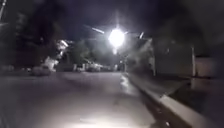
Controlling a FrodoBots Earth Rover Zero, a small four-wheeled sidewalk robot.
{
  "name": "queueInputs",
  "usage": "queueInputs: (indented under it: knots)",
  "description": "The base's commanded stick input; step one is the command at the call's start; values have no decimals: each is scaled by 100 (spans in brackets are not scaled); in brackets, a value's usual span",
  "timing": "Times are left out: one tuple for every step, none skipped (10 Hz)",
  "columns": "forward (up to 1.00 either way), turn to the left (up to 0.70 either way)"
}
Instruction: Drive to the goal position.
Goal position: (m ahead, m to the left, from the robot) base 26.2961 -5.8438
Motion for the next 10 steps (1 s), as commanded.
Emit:
queueInputs:
  knots:
    - [70,0]
    - [70,0]
    - [70,0]
    - [70,0]
    - [70,0]
    - [70,0]
    - [70,0]
    - [70,0]
    - [70,0]
    - [70,0]
